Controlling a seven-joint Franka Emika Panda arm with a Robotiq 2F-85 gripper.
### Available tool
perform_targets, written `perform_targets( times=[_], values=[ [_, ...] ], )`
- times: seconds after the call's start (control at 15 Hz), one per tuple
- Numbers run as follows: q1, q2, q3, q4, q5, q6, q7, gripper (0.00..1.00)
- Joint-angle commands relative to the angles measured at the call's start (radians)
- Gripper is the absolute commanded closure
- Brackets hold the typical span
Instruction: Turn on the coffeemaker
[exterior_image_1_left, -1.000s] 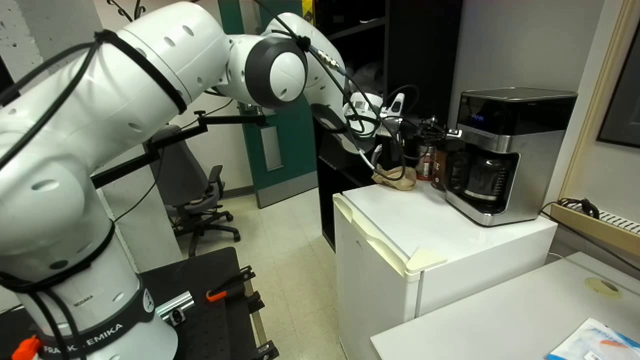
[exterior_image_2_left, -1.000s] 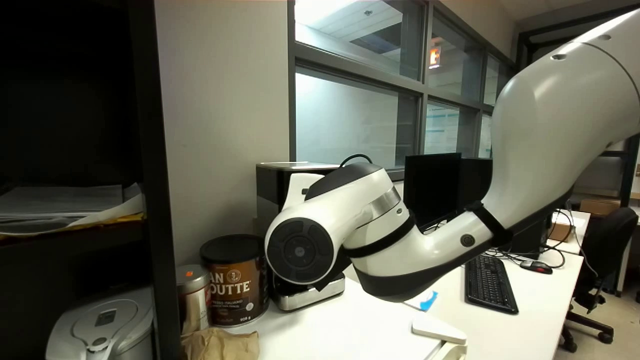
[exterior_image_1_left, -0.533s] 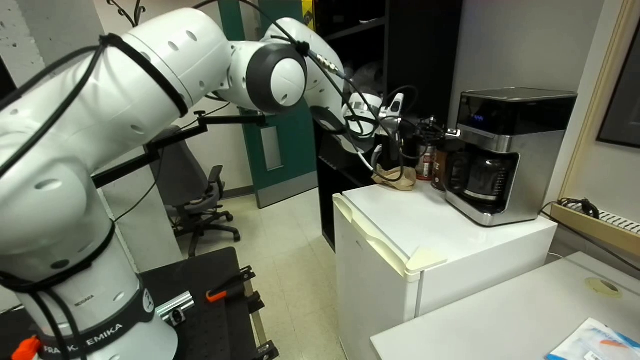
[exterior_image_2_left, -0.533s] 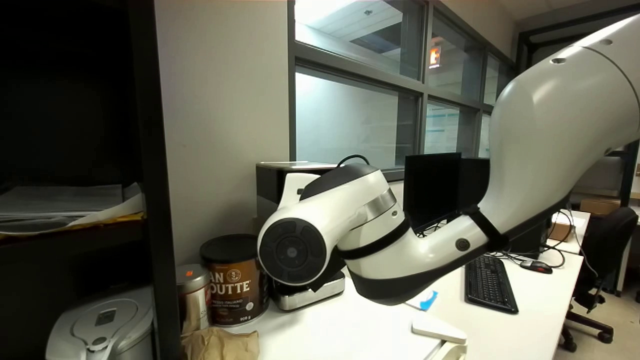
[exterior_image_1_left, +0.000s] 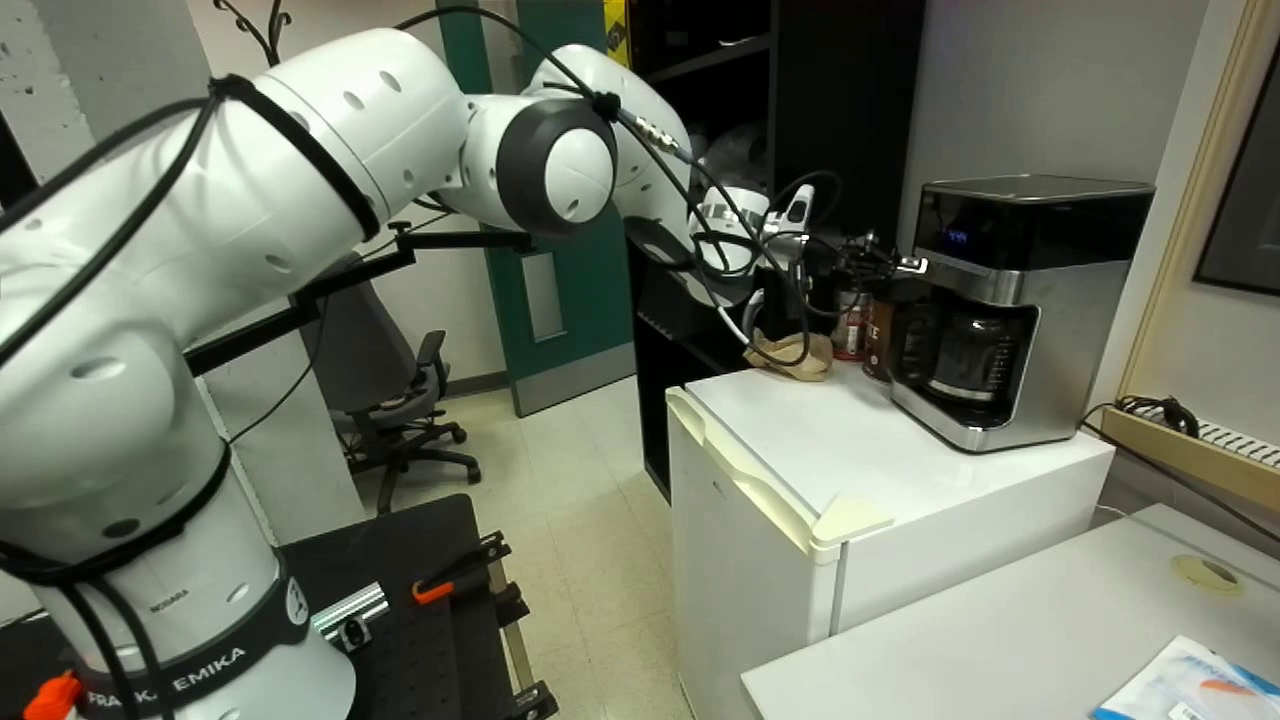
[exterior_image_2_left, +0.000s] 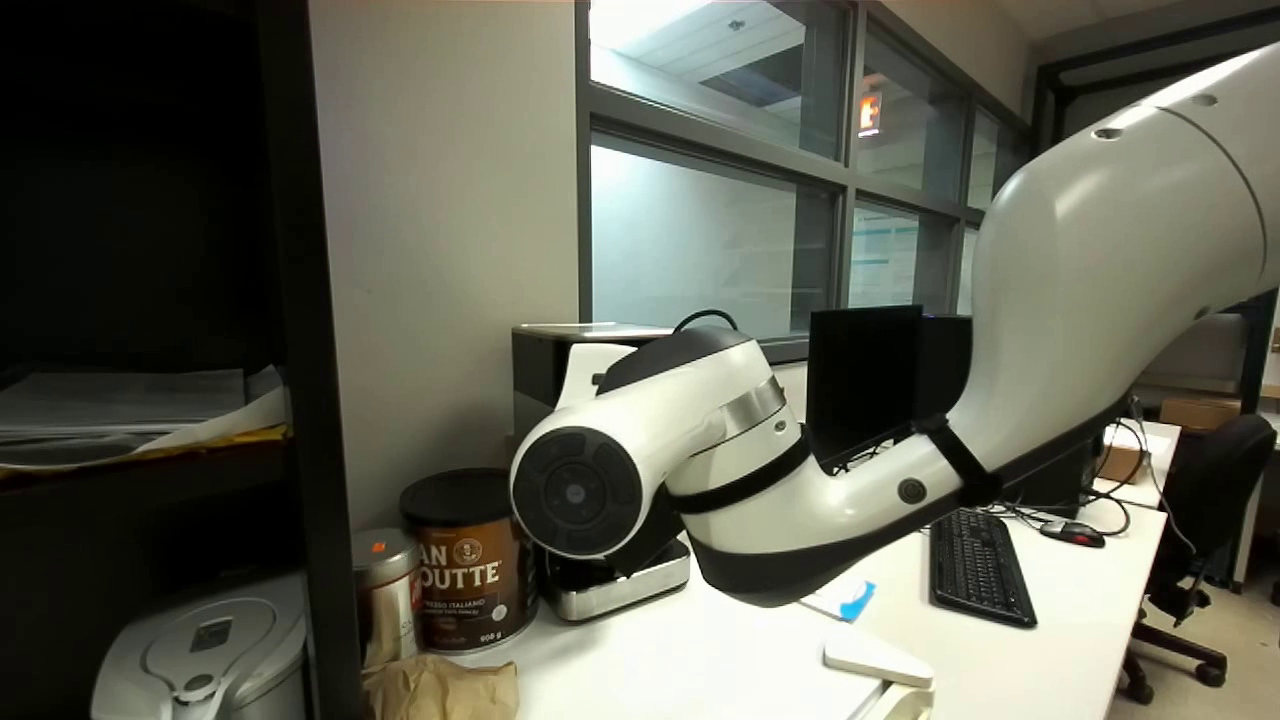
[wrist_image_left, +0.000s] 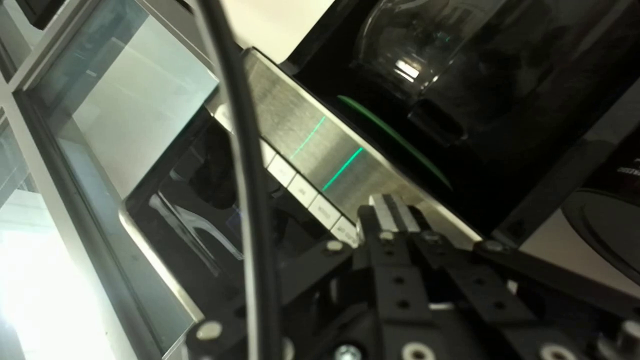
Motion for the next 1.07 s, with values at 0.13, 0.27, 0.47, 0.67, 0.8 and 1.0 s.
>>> perform_targets(
  times=[0.13,0.27,0.47,0.67,0.8,1.0],
  values=[
    [0.008,0.051,0.007,0.09,0.009,0.001,-0.048,1.0],
    [0.009,0.058,0.01,0.101,0.008,0.001,-0.051,1.0],
    [0.031,0.075,-0.025,0.13,0.045,0.012,-0.062,1.0],
    [0.019,0.082,0.005,0.138,0.023,0.002,-0.066,1.0],
    [0.02,0.089,0.008,0.15,0.024,0.002,-0.069,1.0],
    [0.02,0.097,0.009,0.16,0.023,0.001,-0.069,1.0]
  ],
)
